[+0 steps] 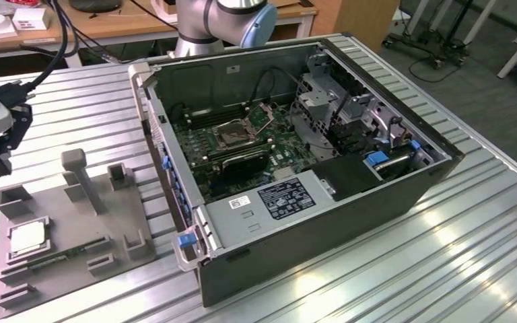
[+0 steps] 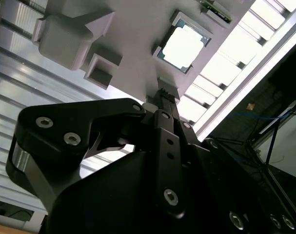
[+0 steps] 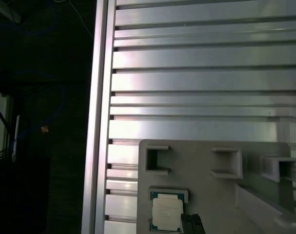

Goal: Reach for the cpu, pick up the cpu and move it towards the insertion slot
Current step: 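Reach for the cpu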

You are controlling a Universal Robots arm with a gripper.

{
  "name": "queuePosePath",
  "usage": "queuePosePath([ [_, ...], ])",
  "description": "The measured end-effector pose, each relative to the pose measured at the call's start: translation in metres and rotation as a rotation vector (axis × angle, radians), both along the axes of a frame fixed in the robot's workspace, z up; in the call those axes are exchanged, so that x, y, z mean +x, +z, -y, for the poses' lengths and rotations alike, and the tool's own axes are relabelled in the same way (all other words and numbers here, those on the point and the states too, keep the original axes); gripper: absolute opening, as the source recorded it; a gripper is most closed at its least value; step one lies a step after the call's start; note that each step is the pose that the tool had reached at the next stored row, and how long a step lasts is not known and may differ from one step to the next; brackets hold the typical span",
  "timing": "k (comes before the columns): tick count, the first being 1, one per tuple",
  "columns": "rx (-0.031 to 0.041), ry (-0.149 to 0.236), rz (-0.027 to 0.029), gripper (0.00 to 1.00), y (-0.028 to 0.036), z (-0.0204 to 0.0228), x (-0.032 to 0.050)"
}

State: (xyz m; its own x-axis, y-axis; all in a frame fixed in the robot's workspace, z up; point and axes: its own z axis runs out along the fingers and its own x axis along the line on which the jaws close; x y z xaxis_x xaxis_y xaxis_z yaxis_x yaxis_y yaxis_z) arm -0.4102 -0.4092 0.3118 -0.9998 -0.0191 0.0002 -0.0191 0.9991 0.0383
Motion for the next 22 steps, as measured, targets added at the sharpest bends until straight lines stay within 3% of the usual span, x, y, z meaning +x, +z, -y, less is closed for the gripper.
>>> queuePosePath([
  [10,0.0,0.0,0.0,0.11,-0.0069,0.0001,-0.0041],
  [22,0.0,0.0,0.0002,0.11,-0.0074,0.0,-0.0071],
])
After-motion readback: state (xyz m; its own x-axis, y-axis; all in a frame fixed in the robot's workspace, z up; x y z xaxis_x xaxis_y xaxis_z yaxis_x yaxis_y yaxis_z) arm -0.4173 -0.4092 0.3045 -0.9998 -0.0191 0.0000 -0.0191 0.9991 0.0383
